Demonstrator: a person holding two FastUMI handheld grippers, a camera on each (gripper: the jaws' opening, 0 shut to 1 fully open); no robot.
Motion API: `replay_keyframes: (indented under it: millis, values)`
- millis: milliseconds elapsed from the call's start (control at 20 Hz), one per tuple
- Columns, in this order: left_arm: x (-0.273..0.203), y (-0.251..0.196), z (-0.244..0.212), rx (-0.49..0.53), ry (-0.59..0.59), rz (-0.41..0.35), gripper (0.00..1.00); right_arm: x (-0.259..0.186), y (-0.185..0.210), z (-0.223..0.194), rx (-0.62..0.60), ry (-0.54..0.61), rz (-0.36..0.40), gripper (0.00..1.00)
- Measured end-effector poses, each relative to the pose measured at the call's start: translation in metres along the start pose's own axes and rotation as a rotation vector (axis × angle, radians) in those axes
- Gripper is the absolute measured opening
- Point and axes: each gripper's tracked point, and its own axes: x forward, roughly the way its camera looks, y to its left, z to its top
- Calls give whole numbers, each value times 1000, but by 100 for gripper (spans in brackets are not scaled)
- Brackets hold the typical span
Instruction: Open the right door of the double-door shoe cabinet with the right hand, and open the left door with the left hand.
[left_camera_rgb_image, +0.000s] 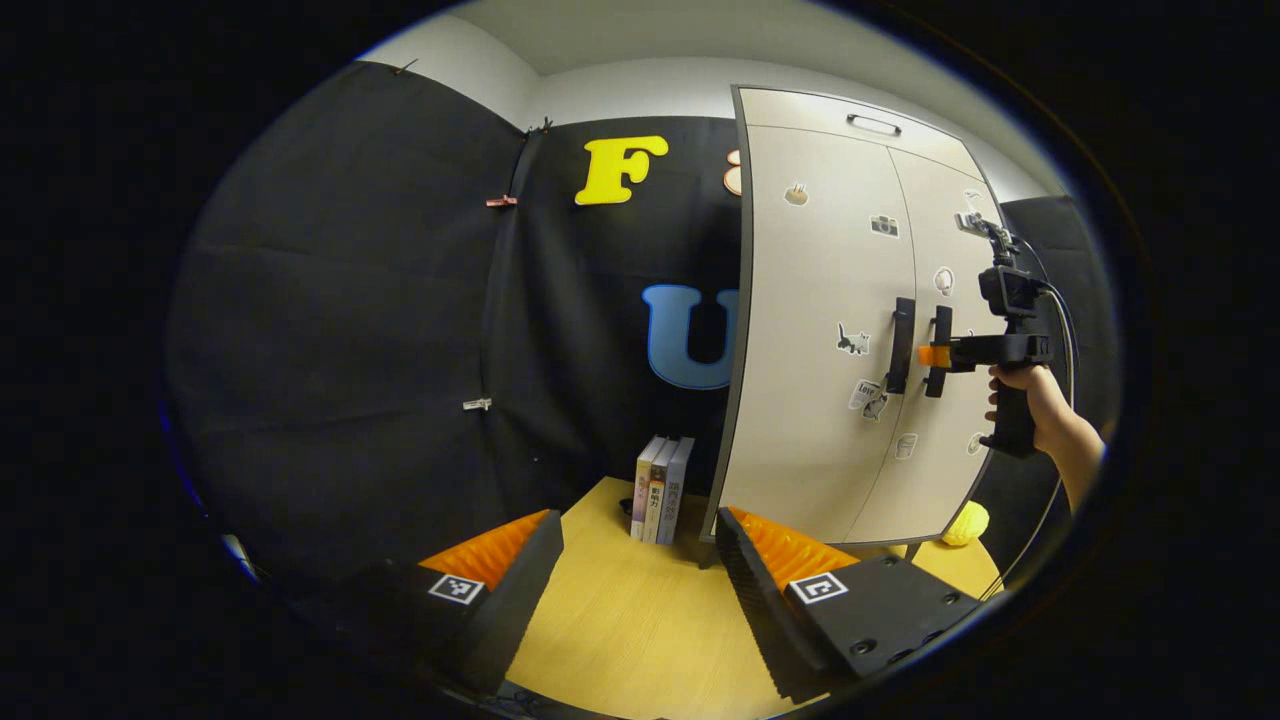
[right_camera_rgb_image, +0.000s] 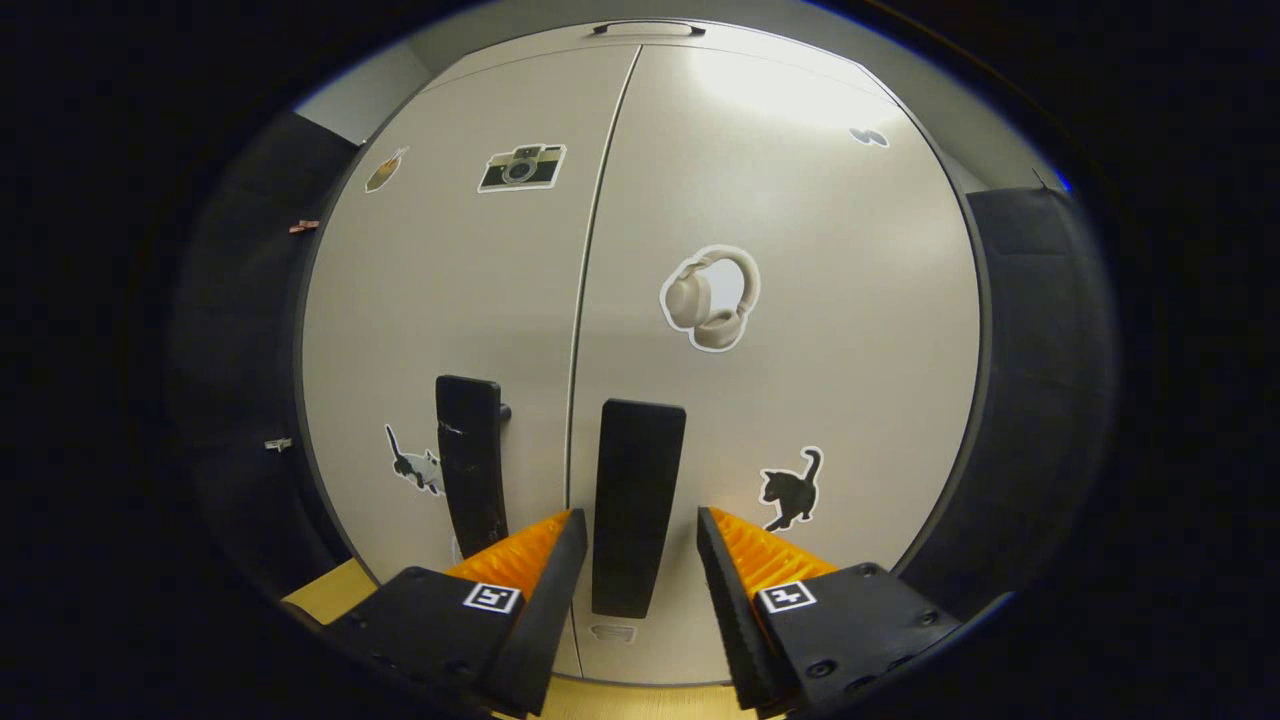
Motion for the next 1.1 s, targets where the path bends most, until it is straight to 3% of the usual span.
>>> replay_keyframes:
  millis: [150,400,700,1100]
  values:
    - [-1,0,-1,19,-9,12,95,1,4,-2,22,10,15,44]
    - [-6,-8,-5,-10,-4,0,95,3,5,-3,96,35,29,37]
    - [-15,-18,-10,-17,3,-37,95,-1,6,-5,112,76,47,14]
    - [-18,-54,-8,26,0,-104,95,-24,3,-1,130,68,135,14]
